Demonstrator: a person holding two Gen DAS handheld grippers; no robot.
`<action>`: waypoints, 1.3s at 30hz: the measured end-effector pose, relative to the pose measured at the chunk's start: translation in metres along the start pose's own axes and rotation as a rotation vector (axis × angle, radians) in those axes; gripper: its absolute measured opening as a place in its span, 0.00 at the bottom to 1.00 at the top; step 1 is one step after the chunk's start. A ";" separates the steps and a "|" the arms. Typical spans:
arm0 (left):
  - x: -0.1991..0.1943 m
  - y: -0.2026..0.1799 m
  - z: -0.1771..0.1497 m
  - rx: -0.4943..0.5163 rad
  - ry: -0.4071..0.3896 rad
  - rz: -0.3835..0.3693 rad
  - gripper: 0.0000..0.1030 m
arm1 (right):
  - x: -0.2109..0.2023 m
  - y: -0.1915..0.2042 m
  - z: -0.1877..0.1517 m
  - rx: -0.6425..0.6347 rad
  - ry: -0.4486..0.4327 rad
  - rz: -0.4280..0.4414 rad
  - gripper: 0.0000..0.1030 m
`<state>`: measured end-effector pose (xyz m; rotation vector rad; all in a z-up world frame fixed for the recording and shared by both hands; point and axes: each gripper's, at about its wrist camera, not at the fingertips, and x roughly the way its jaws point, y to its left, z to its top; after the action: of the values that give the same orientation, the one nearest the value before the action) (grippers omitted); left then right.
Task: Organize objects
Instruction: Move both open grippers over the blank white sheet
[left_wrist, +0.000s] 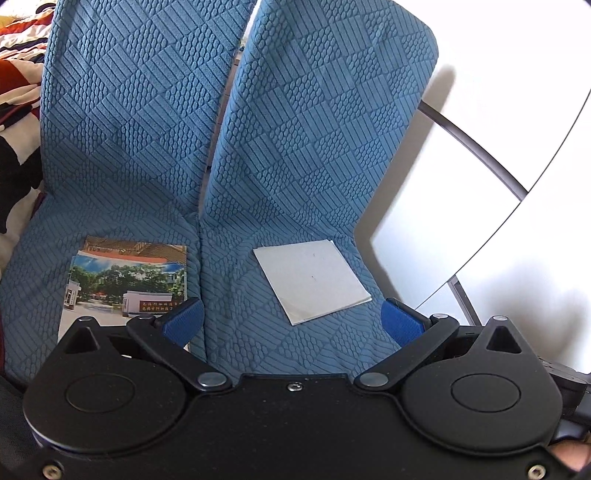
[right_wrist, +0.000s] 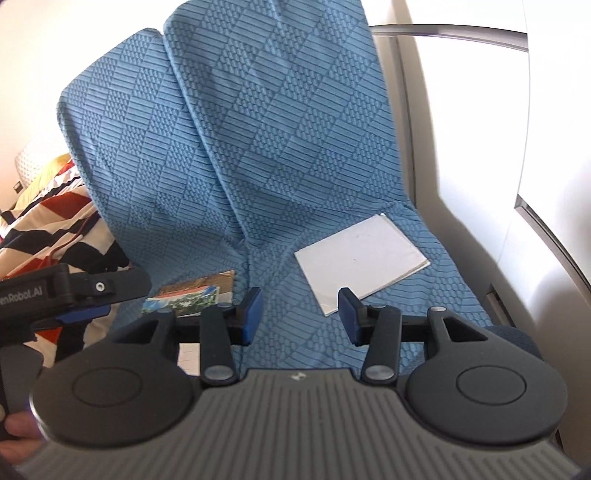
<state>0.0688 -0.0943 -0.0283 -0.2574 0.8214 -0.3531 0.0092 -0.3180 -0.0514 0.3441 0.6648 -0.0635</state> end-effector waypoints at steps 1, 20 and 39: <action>0.002 -0.002 -0.001 -0.001 0.003 -0.001 0.99 | 0.000 -0.002 0.000 0.002 -0.002 -0.006 0.46; 0.046 -0.027 -0.007 0.020 0.057 0.002 0.99 | 0.020 -0.046 -0.004 0.004 -0.030 -0.101 0.56; 0.109 -0.041 -0.009 0.046 0.108 0.044 0.99 | 0.077 -0.094 -0.026 0.094 -0.032 -0.123 0.56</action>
<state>0.1217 -0.1758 -0.0921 -0.1781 0.9225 -0.3461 0.0390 -0.3935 -0.1454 0.3917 0.6521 -0.2173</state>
